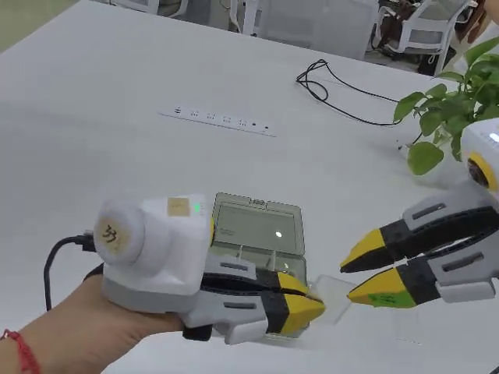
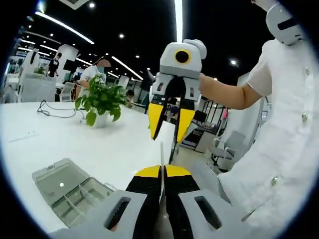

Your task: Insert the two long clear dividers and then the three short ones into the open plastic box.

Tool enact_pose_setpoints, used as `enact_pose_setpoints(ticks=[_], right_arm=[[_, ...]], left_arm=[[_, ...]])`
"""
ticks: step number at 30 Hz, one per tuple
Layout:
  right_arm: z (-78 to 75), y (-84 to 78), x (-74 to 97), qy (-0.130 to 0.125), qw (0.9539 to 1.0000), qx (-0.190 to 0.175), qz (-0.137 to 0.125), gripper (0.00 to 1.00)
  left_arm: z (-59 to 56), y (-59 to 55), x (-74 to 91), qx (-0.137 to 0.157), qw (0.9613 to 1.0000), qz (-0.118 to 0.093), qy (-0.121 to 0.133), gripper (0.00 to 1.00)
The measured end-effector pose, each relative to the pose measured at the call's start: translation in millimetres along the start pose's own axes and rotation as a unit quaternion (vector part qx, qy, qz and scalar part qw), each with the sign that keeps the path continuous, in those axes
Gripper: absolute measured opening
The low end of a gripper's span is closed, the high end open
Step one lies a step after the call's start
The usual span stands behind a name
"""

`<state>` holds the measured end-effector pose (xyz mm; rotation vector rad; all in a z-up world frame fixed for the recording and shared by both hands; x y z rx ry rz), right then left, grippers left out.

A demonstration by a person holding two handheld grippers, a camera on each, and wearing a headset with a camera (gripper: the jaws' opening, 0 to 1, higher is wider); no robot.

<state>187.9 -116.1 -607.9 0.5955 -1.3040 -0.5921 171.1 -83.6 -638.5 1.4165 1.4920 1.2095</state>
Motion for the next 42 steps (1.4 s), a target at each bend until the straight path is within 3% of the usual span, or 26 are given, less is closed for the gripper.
enact_pose_setpoints(ticks=[9, 18, 42], right_arm=[[14.3, 1.5, -10.9, 0.043, 0.9988, 0.015, 0.018, 0.10], [21.6, 2.5, -15.2, 0.059, 0.9977, 0.022, 0.024, 0.03], [19.8, 2.0, -23.1, 0.057, 0.9975, 0.028, 0.029, 0.03]], left_arm=[[-7.6, 2.8, 0.8, -0.018, 0.9997, 0.003, -0.017, 0.00], [-9.1, 4.3, 1.3, -0.026, 0.9995, 0.002, -0.020, 0.00], [-7.2, -2.6, 5.3, -0.033, 0.9993, 0.013, -0.007, 0.00]])
Point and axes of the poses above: the centre of the closed fingertips' face, and the gripper's own axes: x roughly backward along the fingers, z roughly to its left, y roughly out of its top, the point moved 2 cm from there along x, roughly backward along the fingers
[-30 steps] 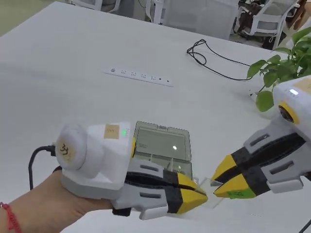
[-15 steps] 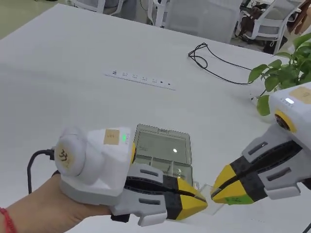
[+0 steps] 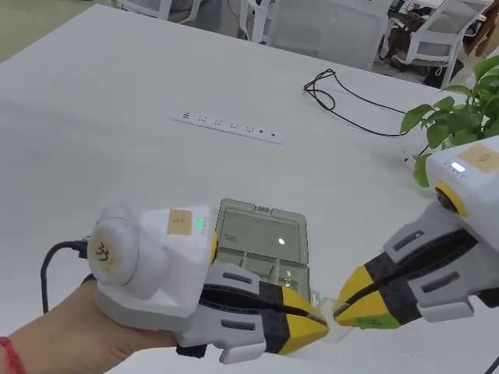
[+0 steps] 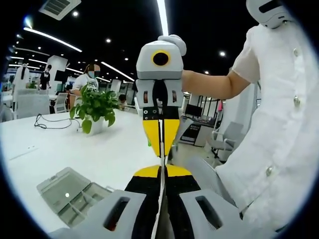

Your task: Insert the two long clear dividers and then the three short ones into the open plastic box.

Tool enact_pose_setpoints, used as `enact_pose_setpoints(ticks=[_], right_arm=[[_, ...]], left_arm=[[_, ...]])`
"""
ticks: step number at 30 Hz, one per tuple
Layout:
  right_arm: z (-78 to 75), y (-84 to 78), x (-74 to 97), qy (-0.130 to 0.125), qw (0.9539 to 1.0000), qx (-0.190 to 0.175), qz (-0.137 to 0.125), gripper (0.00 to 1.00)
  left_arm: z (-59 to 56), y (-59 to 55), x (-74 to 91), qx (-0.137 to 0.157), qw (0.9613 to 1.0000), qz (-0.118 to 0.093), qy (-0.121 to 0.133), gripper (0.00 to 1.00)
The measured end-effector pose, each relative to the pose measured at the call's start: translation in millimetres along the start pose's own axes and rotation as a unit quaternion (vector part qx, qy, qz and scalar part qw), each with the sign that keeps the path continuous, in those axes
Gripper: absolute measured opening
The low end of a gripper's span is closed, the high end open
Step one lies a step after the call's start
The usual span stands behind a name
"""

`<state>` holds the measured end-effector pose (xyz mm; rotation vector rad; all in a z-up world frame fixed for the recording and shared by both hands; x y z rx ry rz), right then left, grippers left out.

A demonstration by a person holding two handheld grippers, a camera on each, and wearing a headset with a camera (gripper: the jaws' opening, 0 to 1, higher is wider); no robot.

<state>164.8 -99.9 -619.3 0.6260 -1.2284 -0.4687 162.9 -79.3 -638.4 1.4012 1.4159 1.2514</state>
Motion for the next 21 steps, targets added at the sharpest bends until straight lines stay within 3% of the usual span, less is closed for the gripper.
enact_pose_setpoints(ticks=[10, 21], right_arm=[[-6.1, 4.8, 1.8, -0.012, 0.9999, -0.001, -0.009, 0.03], [-21.1, 9.1, 7.3, -0.039, 0.9990, -0.007, -0.019, 0.03]], left_arm=[[9.3, -7.6, 9.2, 0.007, 0.9996, 0.007, 0.027, 0.08], [25.0, -16.1, 34.7, 0.017, 0.9969, 0.013, 0.076, 0.22]])
Point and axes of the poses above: the centre of the closed fingertips' face, and the gripper's own axes: x roughly backward along the fingers, z roughly to its left, y roughly out of its top, the point moved 2 cm from there along x, roughly backward along the fingers
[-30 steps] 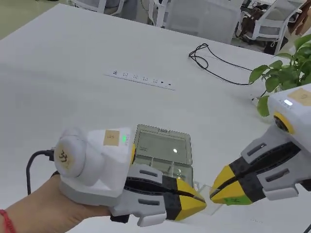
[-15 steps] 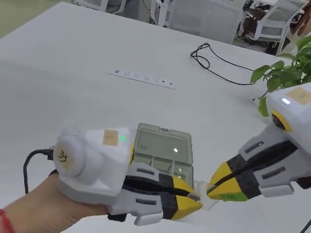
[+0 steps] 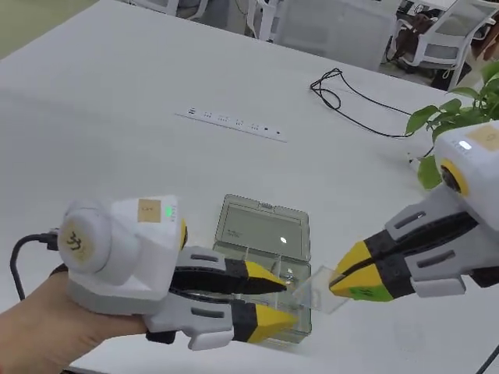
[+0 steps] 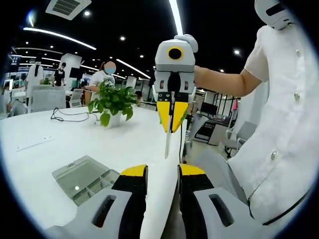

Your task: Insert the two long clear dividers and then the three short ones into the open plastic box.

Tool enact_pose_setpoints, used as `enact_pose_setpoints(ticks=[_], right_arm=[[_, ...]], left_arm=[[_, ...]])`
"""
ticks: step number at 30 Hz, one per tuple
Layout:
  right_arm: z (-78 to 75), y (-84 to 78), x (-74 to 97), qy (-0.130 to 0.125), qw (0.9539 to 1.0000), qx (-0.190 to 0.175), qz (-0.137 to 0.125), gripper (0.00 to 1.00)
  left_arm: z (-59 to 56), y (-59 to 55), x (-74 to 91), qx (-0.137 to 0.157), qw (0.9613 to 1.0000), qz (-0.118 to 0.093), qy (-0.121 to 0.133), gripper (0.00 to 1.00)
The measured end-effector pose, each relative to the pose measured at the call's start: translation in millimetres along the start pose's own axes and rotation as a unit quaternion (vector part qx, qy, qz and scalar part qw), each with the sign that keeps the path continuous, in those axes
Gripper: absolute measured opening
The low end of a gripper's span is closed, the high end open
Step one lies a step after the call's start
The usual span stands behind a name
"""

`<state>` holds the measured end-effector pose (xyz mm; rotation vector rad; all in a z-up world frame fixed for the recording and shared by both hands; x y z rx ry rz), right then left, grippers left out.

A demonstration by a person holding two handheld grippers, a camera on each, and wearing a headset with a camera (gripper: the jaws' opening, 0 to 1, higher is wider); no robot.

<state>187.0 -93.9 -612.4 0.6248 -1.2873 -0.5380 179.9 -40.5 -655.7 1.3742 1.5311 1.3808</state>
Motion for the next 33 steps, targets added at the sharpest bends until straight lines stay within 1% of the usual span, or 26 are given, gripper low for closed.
enact_pose_setpoints(ticks=[2, 4, 6, 9, 10, 11, 14, 17, 20, 24, 27, 30, 33], right_arm=[[-4.6, -0.6, 0.2, -0.007, 1.0000, -0.001, -0.001, 0.03], [-9.7, -1.5, 1.0, -0.014, 0.9999, -0.005, -0.004, 0.03], [-12.9, -1.7, 1.3, -0.019, 0.9998, -0.006, -0.004, 0.03], [-20.7, -4.3, 2.0, -0.026, 0.9996, -0.007, -0.004, 0.03], [-24.3, -5.5, 1.9, -0.030, 0.9995, -0.009, -0.003, 0.03], [-26.5, -6.4, 1.6, -0.033, 0.9994, -0.008, -0.001, 0.03], [-32.7, -6.0, -0.6, -0.038, 0.9992, -0.014, -0.007, 0.03], [-40.0, -8.4, -5.6, -0.045, 0.9989, -0.012, -0.003, 0.03], [-46.8, -9.1, -10.0, -0.045, 0.9989, -0.014, -0.005, 0.03], [-57.4, -10.8, -18.0, -0.050, 0.9986, -0.015, -0.007, 0.03], [-66.2, -14.4, -25.3, -0.053, 0.9985, -0.014, -0.009, 0.03], [-74.6, -18.1, -32.6, -0.054, 0.9984, -0.014, -0.010, 0.03], [-79.4, -21.7, -40.5, -0.054, 0.9984, -0.014, -0.010, 0.03]], left_arm=[[5.3, -3.0, 4.9, -0.006, 0.9999, 0.004, 0.012, 0.26], [7.6, -5.3, 7.9, -0.006, 0.9998, 0.008, 0.017, 0.30], [12.2, -8.8, 13.4, -0.007, 0.9995, 0.012, 0.026, 0.33], [16.7, -11.8, 18.6, -0.004, 0.9993, 0.014, 0.036, 0.40], [18.3, -12.8, 20.4, -0.008, 0.9990, 0.014, 0.041, 0.44], [19.5, -14.2, 21.6, -0.010, 0.9988, 0.017, 0.044, 0.47], [22.9, -19.6, 25.8, -0.011, 0.9982, 0.028, 0.053, 0.54], [24.8, -23.4, 30.0, -0.013, 0.9978, 0.033, 0.056, 0.61], [27.6, -26.5, 33.0, -0.009, 0.9976, 0.036, 0.059, 0.66], [31.6, -33.4, 35.9, -0.010, 0.9967, 0.048, 0.064, 0.77], [34.2, -37.6, 37.5, -0.008, 0.9964, 0.052, 0.066, 0.85], [37.1, -40.4, 39.1, -0.003, 0.9961, 0.054, 0.069, 0.89], [39.5, -43.8, 39.9, 0.001, 0.9957, 0.058, 0.072, 0.94]])
Point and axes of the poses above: the centre of the closed fingertips' face, and the gripper's own axes: x roughly backward along the fingers, z roughly to its left, y roughly out of its top, the point moved 2 cm from there along x, roughly backward along the fingers
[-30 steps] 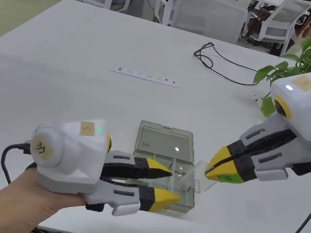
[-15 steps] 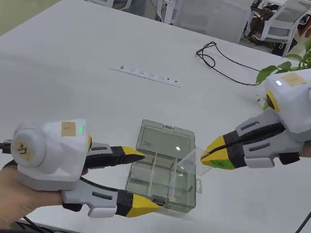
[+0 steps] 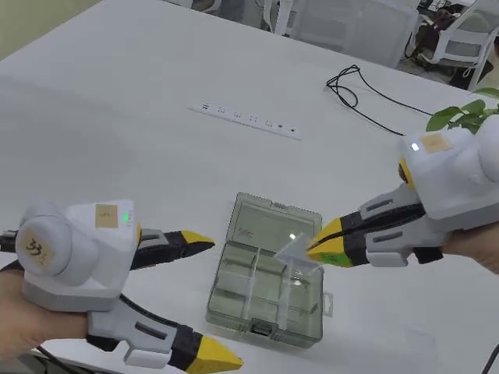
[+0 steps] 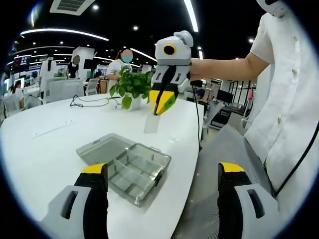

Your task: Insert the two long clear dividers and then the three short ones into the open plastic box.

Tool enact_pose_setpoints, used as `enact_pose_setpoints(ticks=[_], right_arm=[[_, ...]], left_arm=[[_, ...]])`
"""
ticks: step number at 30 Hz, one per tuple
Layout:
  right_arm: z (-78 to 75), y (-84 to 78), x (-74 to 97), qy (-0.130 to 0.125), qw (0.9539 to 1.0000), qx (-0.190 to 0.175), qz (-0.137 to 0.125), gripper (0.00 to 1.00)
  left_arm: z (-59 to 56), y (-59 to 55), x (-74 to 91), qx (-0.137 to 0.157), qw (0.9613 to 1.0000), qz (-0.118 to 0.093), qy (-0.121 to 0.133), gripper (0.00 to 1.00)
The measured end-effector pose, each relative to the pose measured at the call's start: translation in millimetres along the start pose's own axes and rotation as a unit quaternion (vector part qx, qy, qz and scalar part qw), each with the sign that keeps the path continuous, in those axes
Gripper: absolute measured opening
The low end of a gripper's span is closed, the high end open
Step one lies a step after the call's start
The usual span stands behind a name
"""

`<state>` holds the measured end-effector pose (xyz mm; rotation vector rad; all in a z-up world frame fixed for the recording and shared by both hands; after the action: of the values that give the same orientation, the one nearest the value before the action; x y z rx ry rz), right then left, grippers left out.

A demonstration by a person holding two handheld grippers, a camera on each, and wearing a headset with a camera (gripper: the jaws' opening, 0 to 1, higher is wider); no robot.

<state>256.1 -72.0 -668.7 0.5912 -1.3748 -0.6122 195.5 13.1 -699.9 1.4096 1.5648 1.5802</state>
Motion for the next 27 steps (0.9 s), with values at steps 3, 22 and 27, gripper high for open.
enact_pose_setpoints(ticks=[3, 22, 27], right_arm=[[-3.5, -4.6, -7.0, -0.002, 1.0000, 0.000, 0.003, 0.03], [-23.7, -44.9, -47.2, -0.010, 0.9996, -0.027, 0.006, 0.03], [-26.5, -49.4, -48.0, -0.010, 0.9994, -0.032, 0.007, 0.03]], left_arm=[[1.6, -2.9, 0.1, 0.001, 1.0000, 0.003, 0.001, 0.96], [13.5, -13.0, -0.5, 0.022, 0.9996, 0.008, 0.017, 1.00], [13.4, -14.5, -1.4, 0.026, 0.9995, 0.009, 0.016, 1.00]])
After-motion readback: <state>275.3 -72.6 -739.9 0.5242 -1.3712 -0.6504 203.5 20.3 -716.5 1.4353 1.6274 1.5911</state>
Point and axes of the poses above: the centre of the closed fingertips' face, and the gripper's own axes: x roughly backward along the fingers, z roughly to its left, y roughly out of its top, the point moved 2 cm from there along x, roughly backward along the fingers
